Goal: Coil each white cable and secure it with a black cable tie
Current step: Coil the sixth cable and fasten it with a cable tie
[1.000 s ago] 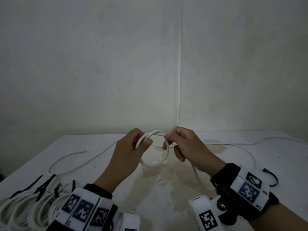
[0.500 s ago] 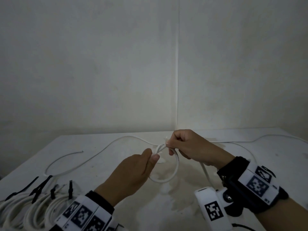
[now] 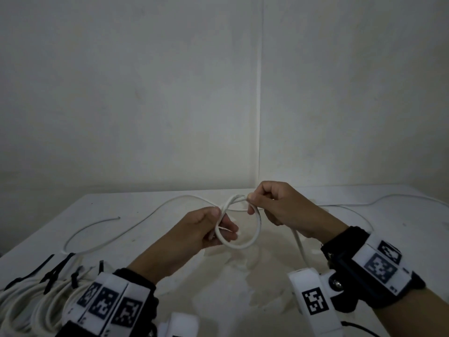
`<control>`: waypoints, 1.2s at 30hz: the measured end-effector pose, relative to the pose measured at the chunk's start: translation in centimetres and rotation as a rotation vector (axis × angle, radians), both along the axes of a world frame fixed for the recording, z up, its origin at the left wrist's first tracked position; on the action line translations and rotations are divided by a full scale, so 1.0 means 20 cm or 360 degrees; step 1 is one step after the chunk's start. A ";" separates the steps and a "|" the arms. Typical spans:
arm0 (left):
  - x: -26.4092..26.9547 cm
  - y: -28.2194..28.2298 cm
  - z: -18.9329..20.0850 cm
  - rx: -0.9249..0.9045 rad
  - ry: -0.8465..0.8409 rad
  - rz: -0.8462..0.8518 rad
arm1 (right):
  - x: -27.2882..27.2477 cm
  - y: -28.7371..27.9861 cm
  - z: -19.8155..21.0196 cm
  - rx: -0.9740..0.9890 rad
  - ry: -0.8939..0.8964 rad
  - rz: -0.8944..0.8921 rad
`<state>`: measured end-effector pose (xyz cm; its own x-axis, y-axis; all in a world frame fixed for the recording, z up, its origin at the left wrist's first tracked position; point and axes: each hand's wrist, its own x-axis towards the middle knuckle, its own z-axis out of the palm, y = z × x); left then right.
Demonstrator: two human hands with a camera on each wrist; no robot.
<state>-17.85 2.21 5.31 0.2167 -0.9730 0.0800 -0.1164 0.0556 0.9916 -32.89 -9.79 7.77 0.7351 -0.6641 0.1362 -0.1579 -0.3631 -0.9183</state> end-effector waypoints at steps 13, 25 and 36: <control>-0.01 -0.04 0.02 -0.0064 0.0200 0.0191 | 0.04 0.02 -0.02 -0.0063 -0.0176 -0.0085; -0.04 -0.02 0.04 -0.0028 -0.0493 0.0410 | 0.09 0.01 -0.05 -0.0211 -0.0170 -0.0135; 0.08 -0.01 0.08 -0.0208 0.0052 0.0568 | 0.04 -0.13 -0.16 -0.0863 -0.0178 -0.0344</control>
<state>-16.17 2.06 6.83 0.5448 -0.8178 0.1857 -0.1197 0.1433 0.9824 -32.12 -12.40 4.53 0.5525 -0.6113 0.5666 -0.1934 -0.7553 -0.6262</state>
